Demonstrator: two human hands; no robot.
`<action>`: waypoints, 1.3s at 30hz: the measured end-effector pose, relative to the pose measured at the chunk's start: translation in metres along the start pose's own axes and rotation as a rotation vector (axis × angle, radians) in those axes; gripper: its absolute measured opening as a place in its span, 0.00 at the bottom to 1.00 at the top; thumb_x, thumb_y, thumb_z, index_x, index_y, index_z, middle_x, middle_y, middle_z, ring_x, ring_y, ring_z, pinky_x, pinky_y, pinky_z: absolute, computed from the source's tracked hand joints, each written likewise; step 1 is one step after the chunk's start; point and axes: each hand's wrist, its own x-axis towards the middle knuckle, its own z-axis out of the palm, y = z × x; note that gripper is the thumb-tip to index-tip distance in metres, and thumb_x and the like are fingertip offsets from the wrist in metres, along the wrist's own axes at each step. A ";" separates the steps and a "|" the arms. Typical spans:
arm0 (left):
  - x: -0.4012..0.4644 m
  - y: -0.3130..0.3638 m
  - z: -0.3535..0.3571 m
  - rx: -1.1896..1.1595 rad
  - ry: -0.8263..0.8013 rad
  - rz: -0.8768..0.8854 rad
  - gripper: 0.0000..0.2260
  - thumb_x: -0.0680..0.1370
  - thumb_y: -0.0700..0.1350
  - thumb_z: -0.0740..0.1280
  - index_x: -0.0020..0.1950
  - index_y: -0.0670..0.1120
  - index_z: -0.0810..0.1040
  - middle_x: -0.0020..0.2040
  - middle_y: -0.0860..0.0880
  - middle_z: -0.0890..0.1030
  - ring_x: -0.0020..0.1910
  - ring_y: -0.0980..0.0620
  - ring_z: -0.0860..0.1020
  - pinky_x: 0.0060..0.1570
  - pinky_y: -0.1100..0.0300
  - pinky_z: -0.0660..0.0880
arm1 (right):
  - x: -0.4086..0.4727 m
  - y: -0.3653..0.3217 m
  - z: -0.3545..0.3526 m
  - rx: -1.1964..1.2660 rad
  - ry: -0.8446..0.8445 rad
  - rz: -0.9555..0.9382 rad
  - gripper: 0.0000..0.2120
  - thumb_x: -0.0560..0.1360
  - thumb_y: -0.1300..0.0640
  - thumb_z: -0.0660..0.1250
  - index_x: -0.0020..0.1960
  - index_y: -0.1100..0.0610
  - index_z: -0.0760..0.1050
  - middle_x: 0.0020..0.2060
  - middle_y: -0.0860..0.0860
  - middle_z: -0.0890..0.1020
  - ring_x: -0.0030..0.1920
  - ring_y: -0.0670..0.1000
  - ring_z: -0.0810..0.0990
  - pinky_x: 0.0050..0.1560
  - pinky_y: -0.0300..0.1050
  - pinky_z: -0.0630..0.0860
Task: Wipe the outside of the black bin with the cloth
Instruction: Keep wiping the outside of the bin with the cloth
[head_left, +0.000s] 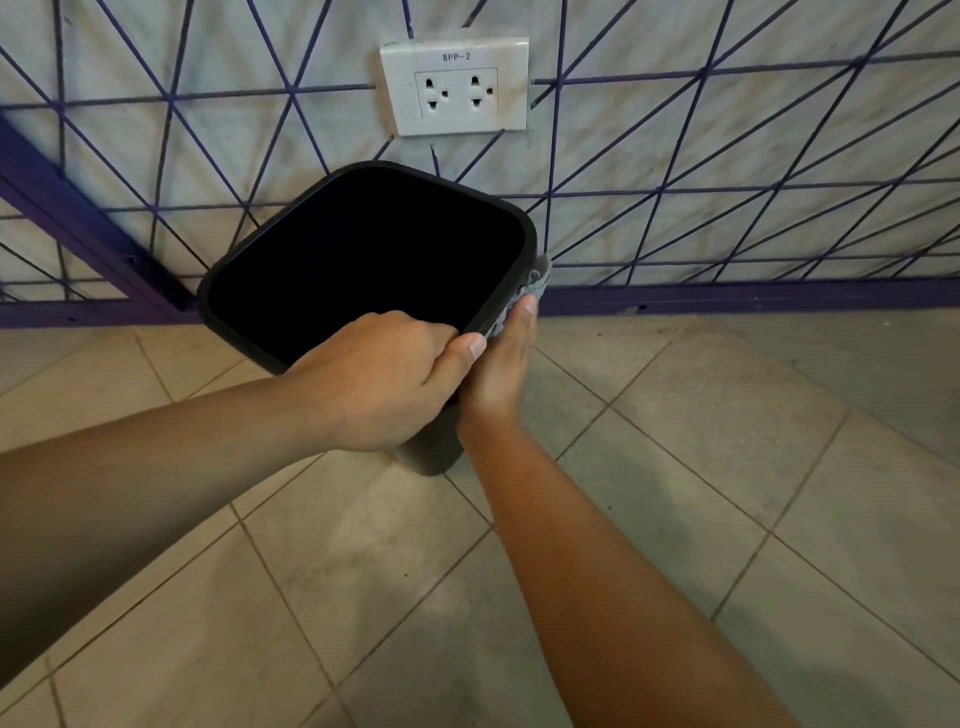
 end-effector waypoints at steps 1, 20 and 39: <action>0.000 0.000 0.000 -0.006 -0.002 -0.001 0.28 0.78 0.64 0.43 0.43 0.52 0.79 0.36 0.53 0.81 0.38 0.54 0.80 0.43 0.49 0.79 | -0.004 -0.003 0.000 -0.002 -0.009 0.006 0.46 0.78 0.26 0.48 0.89 0.49 0.61 0.88 0.51 0.64 0.90 0.53 0.58 0.91 0.61 0.53; 0.001 0.001 -0.003 0.062 -0.010 0.004 0.20 0.78 0.61 0.48 0.36 0.51 0.70 0.32 0.51 0.76 0.33 0.51 0.76 0.38 0.50 0.75 | 0.012 0.004 -0.003 0.085 -0.057 0.046 0.52 0.71 0.25 0.57 0.87 0.53 0.66 0.84 0.55 0.72 0.85 0.55 0.68 0.88 0.62 0.62; -0.001 -0.006 -0.002 0.129 -0.011 0.092 0.20 0.79 0.61 0.48 0.41 0.51 0.72 0.35 0.53 0.77 0.35 0.54 0.77 0.39 0.55 0.75 | 0.000 0.006 -0.008 -0.036 -0.072 -0.180 0.45 0.81 0.31 0.51 0.91 0.57 0.55 0.90 0.54 0.59 0.90 0.49 0.54 0.90 0.45 0.52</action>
